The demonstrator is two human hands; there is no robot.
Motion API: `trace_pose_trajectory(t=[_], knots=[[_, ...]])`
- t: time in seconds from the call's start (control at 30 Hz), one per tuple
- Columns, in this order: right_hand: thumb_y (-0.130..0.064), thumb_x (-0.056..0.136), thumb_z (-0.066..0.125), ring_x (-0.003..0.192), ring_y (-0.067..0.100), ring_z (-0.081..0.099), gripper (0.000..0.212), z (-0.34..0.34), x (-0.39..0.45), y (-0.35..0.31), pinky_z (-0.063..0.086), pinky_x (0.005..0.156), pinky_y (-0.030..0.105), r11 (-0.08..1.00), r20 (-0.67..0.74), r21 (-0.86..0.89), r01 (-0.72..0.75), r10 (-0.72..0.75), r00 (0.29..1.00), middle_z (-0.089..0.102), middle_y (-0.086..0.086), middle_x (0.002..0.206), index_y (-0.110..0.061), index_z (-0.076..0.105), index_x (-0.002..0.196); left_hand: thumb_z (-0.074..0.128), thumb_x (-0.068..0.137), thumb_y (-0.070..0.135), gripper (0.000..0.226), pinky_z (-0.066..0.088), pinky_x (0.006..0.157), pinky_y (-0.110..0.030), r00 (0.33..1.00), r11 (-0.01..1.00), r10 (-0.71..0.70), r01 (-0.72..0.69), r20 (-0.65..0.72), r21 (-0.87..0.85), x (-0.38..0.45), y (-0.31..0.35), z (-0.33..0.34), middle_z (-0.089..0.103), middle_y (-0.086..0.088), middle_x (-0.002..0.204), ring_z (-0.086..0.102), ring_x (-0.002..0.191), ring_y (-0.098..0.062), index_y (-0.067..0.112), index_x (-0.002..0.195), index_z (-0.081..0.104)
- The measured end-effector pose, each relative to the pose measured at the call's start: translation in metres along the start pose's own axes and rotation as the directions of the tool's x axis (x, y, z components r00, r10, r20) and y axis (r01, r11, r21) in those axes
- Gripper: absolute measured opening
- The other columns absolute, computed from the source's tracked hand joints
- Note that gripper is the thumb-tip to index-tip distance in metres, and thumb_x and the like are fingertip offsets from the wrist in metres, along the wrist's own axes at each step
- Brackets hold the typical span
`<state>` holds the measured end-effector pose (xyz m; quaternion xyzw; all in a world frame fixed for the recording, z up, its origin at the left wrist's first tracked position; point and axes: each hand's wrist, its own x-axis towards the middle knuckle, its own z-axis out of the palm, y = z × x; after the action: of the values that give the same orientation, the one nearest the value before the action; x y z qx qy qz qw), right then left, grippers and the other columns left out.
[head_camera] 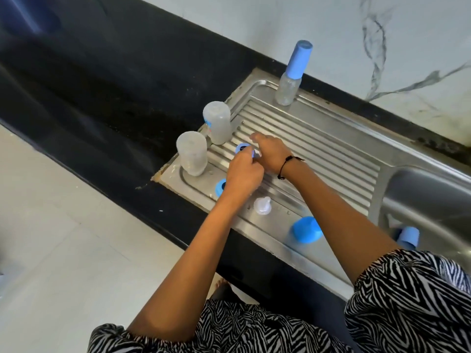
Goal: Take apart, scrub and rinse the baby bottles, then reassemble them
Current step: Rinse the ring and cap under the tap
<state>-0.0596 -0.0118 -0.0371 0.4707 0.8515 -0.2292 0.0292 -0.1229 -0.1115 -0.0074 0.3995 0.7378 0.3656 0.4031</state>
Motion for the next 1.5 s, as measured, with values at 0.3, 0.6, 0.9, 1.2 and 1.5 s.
trace_pose_trajectory(t=[0.3,0.6,0.9,1.2,1.5], knots=[[0.000,0.088,0.045,0.111,0.024,0.057,0.036,-0.039,-0.104,0.086,0.037,0.084,0.020,0.972,-0.273,0.217,-0.087,0.146,0.951,0.065,0.008,0.118,-0.012,0.063,0.117,0.047,0.090,0.004,0.033,0.043,0.097,-0.032,0.971,0.976,0.217,-0.216,0.100,-0.024,-0.019,0.054,0.080,0.063,-0.007,0.120,0.056,0.113,-0.021,0.009,0.119,0.061],[0.002,0.086,0.049,0.105,0.026,0.059,0.031,-0.028,-0.220,0.242,0.036,0.082,0.020,0.863,-0.282,0.423,-0.277,0.416,0.865,0.069,0.010,0.107,-0.008,0.069,0.108,0.044,0.091,0.002,0.030,0.044,0.092,-0.025,0.918,0.979,0.188,-0.202,0.348,0.004,-0.057,0.079,0.235,0.068,-0.004,0.113,0.060,0.107,-0.017,0.012,0.105,0.069],[-0.003,0.089,0.046,0.112,0.031,0.057,0.026,0.006,-0.248,0.378,0.041,0.094,0.028,0.778,-0.091,0.389,-0.493,0.565,0.820,0.065,0.013,0.117,-0.009,0.068,0.103,0.052,0.092,0.004,0.019,0.045,0.092,-0.026,0.932,0.999,-0.028,0.014,0.361,0.043,-0.056,0.062,0.358,0.068,-0.009,0.111,0.061,0.107,-0.020,0.013,0.090,0.069],[-0.019,0.091,0.050,0.115,0.032,0.044,0.028,0.022,-0.180,0.435,0.039,0.093,0.036,0.924,-0.083,0.010,-0.382,0.382,0.921,0.060,0.013,0.116,-0.013,0.060,0.116,0.050,0.093,0.004,0.017,0.045,0.090,-0.035,0.917,0.988,-0.155,0.149,0.368,0.043,-0.022,0.056,0.419,0.062,-0.007,0.095,0.055,0.092,-0.017,0.014,0.085,0.062],[-0.025,0.091,0.049,0.117,0.031,0.045,0.025,0.046,-0.141,0.451,0.037,0.093,0.038,0.953,0.002,-0.129,-0.274,0.277,0.961,0.058,0.015,0.115,-0.016,0.060,0.111,0.053,0.092,0.009,0.025,0.046,0.092,-0.037,0.906,0.969,-0.242,0.247,0.347,0.028,-0.001,0.039,0.436,0.062,-0.004,0.089,0.057,0.093,-0.021,0.023,0.073,0.061]])
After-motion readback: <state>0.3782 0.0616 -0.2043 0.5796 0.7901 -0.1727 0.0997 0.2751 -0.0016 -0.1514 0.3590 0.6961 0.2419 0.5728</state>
